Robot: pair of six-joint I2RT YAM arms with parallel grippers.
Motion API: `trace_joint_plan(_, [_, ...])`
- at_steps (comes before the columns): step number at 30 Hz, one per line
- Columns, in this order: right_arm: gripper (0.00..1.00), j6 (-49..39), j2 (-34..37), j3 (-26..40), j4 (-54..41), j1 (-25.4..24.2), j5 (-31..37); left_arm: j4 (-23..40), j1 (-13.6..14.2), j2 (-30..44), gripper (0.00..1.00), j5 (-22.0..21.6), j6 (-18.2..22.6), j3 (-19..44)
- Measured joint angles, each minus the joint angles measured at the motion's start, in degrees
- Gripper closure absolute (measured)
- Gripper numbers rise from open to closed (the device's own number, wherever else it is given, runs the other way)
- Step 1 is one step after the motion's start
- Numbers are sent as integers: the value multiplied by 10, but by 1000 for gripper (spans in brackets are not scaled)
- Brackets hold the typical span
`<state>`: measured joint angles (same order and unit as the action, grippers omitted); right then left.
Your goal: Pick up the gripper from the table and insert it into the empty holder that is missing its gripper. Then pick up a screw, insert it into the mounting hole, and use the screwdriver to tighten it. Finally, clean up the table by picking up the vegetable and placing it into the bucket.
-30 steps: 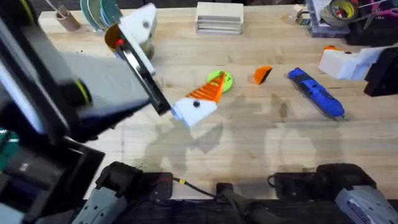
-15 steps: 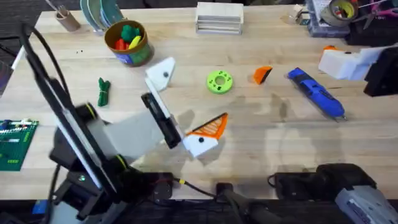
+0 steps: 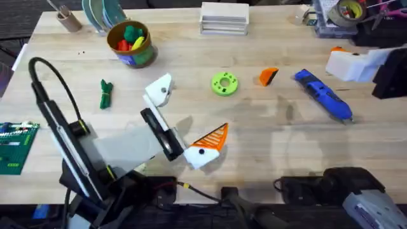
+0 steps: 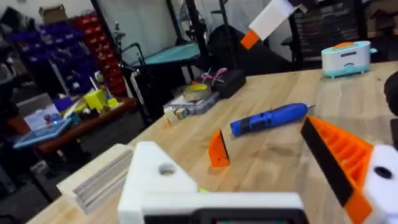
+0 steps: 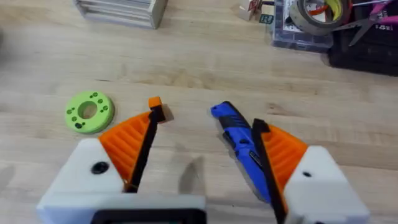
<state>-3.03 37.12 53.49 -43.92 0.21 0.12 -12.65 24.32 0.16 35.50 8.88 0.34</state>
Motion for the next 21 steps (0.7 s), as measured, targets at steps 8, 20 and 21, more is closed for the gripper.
trace_joint_plan(8, [16,0,0,0,0,0,0,51,0,0,8,-23,-76,0])
trace_joint_plan(20, [17,0,0,0,0,0,0,156,0,1,7,-39,-124,0])
trace_joint_plan(21, [17,0,0,0,0,0,0,156,0,1,7,-39,-125,0])
